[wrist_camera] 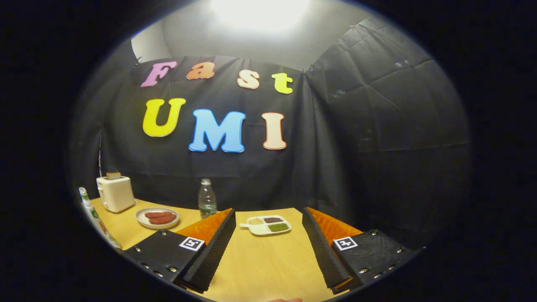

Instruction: Take the bottle from table, then pour the juice into the cup, finally place the bottle on the coaster

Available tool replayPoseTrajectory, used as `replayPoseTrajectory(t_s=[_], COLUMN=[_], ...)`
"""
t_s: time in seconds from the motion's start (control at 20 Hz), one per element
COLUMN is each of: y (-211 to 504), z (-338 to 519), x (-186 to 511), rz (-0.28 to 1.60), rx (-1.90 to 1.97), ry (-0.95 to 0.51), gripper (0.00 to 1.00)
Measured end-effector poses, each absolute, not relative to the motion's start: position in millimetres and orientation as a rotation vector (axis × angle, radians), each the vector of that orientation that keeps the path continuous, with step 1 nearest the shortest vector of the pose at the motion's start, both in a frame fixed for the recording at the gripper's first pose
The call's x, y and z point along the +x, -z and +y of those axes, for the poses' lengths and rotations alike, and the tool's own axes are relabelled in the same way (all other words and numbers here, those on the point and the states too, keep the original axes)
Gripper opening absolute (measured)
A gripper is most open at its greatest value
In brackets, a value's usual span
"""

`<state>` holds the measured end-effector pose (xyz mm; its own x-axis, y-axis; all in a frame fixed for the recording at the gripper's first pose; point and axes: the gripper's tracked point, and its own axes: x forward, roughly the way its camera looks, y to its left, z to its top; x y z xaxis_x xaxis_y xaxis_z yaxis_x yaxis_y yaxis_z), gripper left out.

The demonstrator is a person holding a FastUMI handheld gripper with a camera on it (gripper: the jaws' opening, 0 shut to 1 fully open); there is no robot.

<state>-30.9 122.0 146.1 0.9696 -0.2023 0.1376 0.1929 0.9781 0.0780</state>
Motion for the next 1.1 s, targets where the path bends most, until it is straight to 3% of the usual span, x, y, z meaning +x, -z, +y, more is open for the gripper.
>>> replayPoseTrajectory(t_s=[0.7,1.1], y=[-123.1,-82.2], z=[375.7,452.7], x=[-60.1,-73.7], rz=[-0.121,-0.060], rx=[0.119,0.088], ry=[-0.210,-0.322], gripper=[0.96,0.97])
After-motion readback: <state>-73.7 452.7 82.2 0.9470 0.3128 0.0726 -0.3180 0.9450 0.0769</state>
